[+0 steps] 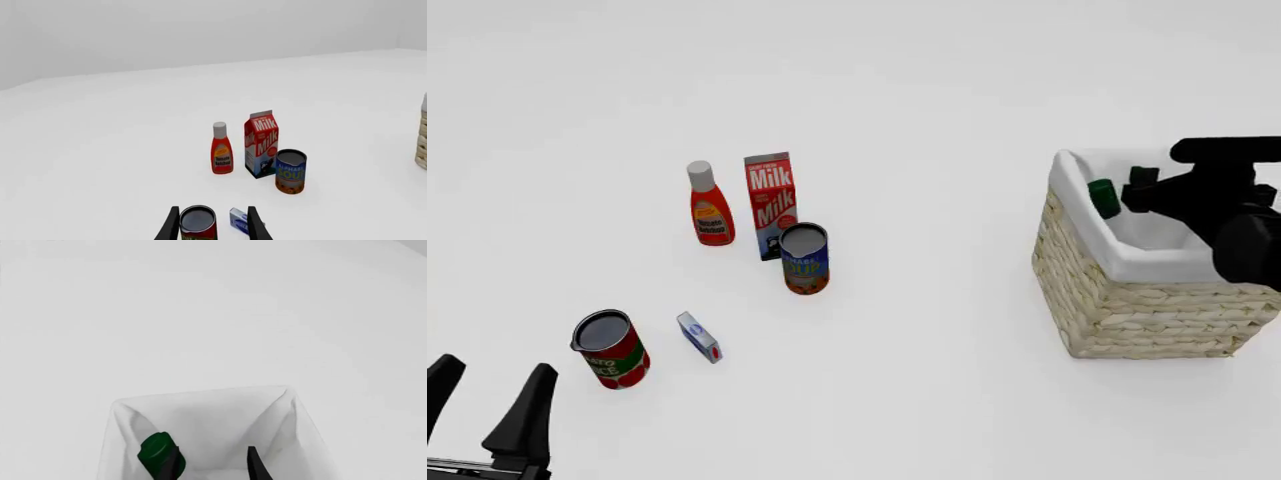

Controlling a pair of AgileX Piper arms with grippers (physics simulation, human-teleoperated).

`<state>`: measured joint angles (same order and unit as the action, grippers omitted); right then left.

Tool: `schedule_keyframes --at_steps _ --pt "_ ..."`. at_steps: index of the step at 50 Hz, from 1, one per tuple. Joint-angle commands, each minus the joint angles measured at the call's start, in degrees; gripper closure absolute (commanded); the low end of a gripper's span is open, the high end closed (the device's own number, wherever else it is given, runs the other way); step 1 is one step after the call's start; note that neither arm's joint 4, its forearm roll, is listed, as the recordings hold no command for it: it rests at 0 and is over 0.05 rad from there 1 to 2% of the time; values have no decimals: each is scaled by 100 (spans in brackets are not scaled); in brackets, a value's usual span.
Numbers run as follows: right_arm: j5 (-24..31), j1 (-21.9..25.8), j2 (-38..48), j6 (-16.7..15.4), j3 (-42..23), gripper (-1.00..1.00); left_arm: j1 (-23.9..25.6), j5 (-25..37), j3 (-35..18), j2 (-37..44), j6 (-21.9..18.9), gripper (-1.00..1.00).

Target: Pick the salad dressing and place it in the basket.

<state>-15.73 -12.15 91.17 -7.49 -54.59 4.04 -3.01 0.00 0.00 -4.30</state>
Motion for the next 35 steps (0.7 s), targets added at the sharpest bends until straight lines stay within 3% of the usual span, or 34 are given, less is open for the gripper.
schedule_keyframes --at_steps 1,35 --pt "25 19 -58 18 16 -100 9 5 0 0 -1 -100" --pt "580 276 -1561 79 429 -100 30 27 0 0 -21 -100"
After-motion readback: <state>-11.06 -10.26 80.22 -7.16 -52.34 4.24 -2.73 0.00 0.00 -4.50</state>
